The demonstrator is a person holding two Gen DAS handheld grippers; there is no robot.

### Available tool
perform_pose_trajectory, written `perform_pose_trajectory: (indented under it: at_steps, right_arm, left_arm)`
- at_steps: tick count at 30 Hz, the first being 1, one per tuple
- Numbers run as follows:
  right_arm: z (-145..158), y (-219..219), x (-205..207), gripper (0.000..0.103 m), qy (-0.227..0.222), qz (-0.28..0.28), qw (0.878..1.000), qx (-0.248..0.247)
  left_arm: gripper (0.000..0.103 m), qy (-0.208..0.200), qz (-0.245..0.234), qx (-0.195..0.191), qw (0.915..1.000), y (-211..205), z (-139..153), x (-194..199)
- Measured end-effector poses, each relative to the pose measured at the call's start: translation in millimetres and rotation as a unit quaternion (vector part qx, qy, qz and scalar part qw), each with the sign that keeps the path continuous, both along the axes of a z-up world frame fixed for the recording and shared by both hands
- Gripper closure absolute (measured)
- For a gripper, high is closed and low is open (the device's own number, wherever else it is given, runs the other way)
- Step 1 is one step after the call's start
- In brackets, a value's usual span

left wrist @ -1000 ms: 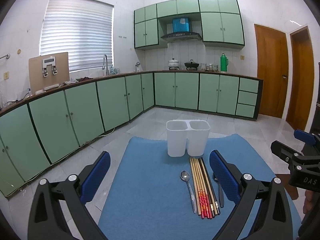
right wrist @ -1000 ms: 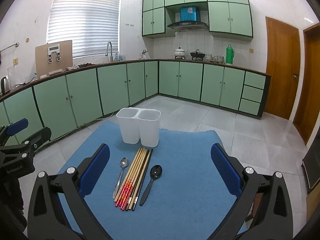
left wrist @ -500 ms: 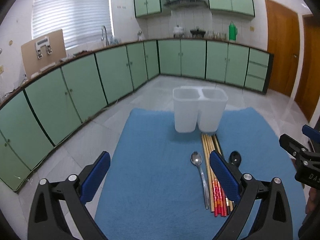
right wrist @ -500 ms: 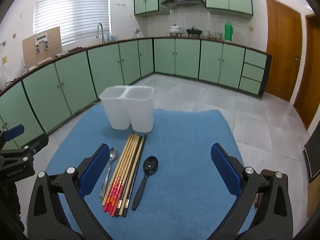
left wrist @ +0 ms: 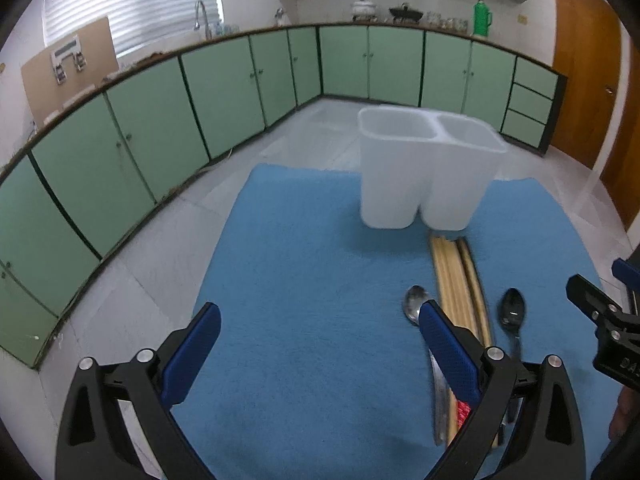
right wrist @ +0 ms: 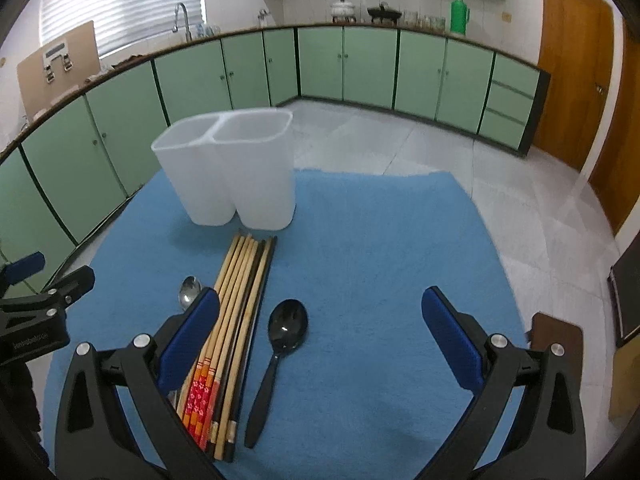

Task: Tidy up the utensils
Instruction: 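Grasp the black spoon with the right tool while the left tool grasps the silver spoon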

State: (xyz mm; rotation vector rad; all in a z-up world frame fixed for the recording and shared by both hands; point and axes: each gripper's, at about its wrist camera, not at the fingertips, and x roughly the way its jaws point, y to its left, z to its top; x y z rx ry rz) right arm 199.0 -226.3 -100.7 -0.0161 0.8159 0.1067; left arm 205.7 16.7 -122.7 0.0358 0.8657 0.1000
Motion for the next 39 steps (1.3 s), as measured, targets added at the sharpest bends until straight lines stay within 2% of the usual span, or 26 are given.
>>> perform_pose_trajectory:
  at_steps: [2, 5, 8, 16, 20, 22, 23, 24, 25, 30, 34, 39]
  right_arm:
    - [-7.4, 5.8, 5.8, 0.011, 0.015, 0.003, 1.0, -0.009]
    - [-24.3, 11.4, 16.6, 0.026, 0.047, 0.01, 0.999, -0.009]
    - [-35.8, 11.2, 25.0, 0.027, 0.072, 0.004, 0.997, 0.004]
    - [-60.2, 11.7, 38.5, 0.038, 0.119, -0.019, 0.992, 0.027]
    - [-72.6, 16.1, 45.0, 0.05, 0.141, -0.023, 0.989, 0.039]
    - [-75.1, 18.6, 45.8, 0.05, 0.135, -0.026, 0.99, 0.032]
    - [-75.0, 20.4, 46.0, 0.055, 0.131, -0.024, 0.991, 0.026]
    - [-74.7, 22.5, 46.6, 0.066, 0.127, -0.021, 0.991, 0.02]
    - [-75.5, 25.5, 46.9, 0.07, 0.126, -0.018, 0.992, 0.015]
    - [-74.7, 26.7, 45.1, 0.07, 0.122, 0.007, 0.992, 0.001]
    - [-79.1, 16.9, 44.6, 0.07, 0.123, 0.002, 0.992, 0.006]
    - [-78.3, 15.1, 45.1, 0.07, 0.121, 0.005, 0.993, 0.006]
  left_arm:
    - [0.006, 0.01, 0.003, -0.003, 0.9999, 3.5, -7.7, 6.0]
    - [0.006, 0.02, 0.0, -0.008, 0.9998, 5.0, -17.2, 12.2]
    - [0.006, 0.028, -0.003, -0.01, 0.9995, 2.9, -24.8, 17.7]
    - [0.006, 0.044, -0.015, -0.012, 0.9988, -10.6, -37.6, 33.5]
    - [0.006, 0.049, -0.015, -0.012, 0.9986, -11.7, -42.2, 37.5]
    - [0.006, 0.051, -0.015, -0.013, 0.9985, -13.2, -43.6, 39.3]
    - [0.006, 0.052, -0.016, -0.015, 0.9984, -10.6, -44.7, 41.3]
    - [0.006, 0.052, -0.017, -0.017, 0.9984, -12.9, -44.9, 42.1]
    - [0.006, 0.052, -0.019, -0.018, 0.9983, -14.6, -45.1, 42.9]
    - [0.006, 0.054, -0.033, -0.03, 0.9975, -20.4, -49.8, 50.4]
    - [0.006, 0.056, -0.047, -0.041, 0.9965, -32.3, -53.1, 55.0]
    - [0.006, 0.064, -0.049, -0.035, 0.9961, -42.5, -62.5, 70.6]
